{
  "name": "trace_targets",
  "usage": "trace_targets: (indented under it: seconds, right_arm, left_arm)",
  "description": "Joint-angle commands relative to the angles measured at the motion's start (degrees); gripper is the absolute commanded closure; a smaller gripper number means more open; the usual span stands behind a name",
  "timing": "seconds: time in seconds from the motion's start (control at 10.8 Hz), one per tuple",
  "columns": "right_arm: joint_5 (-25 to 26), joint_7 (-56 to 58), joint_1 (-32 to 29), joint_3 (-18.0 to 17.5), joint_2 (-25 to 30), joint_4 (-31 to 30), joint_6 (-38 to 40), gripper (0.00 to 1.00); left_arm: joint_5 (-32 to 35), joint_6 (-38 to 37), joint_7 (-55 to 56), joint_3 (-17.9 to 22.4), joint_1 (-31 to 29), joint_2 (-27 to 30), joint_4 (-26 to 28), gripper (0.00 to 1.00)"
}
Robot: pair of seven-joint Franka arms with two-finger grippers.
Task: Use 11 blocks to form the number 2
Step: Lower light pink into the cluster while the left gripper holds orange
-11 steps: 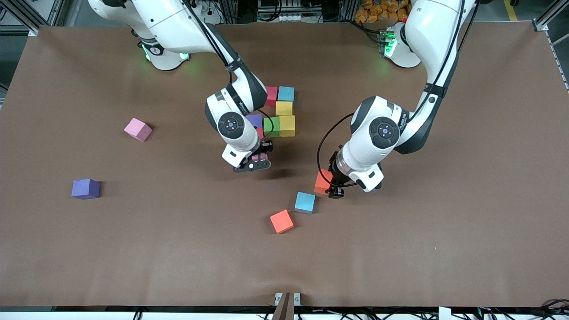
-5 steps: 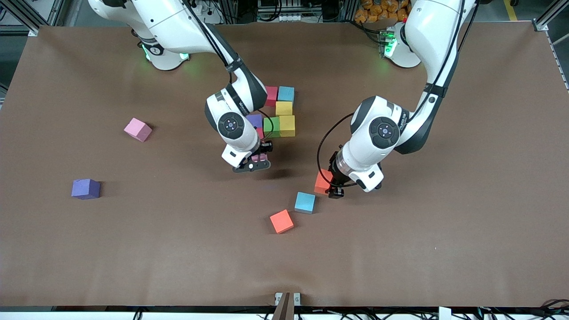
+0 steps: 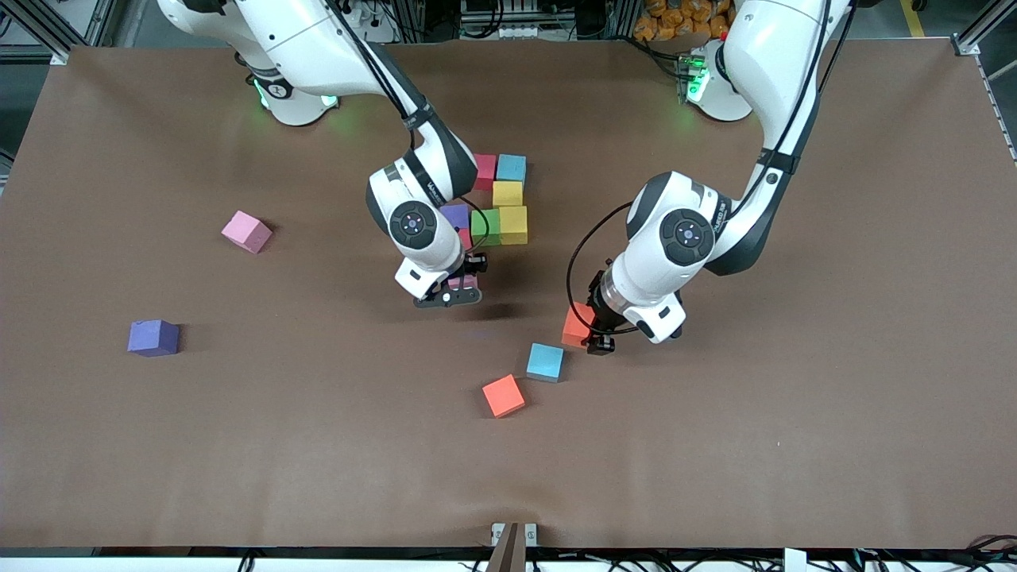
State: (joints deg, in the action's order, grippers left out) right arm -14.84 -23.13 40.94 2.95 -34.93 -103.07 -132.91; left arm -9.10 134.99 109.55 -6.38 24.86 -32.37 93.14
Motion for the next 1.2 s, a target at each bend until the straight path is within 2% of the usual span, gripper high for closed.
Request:
trace_targets:
  seconds: [0.0,0.92,1.01,1.11]
  right_arm:
    - [-0.7,-1.1,0.9,0.7,-0.8,0.8,0.7,0.61]
    - [2.1,-1.0,0.2,0.6,-0.3,0.3,0.7,0.55]
    - [2.1,-1.0,0.3,0.6,-0.3,0.2,0.7,0.47]
    - [2.1,-1.2,0.4,0.6,-0.3,0.2,0.7,0.2]
  left_arm:
    - [1.4,0.1,0.5,0.1,0.3,0.3,0.2,1.0]
    - [1.2,1.8,4.6,0.1,0.7,-0.2,0.3,1.0]
    - [1.1,1.8,4.8,0.1,0.8,-0.2,0.3,1.0]
    - [1.2,1.8,5.7,0.1,0.8,-0.2,0.3,1.0]
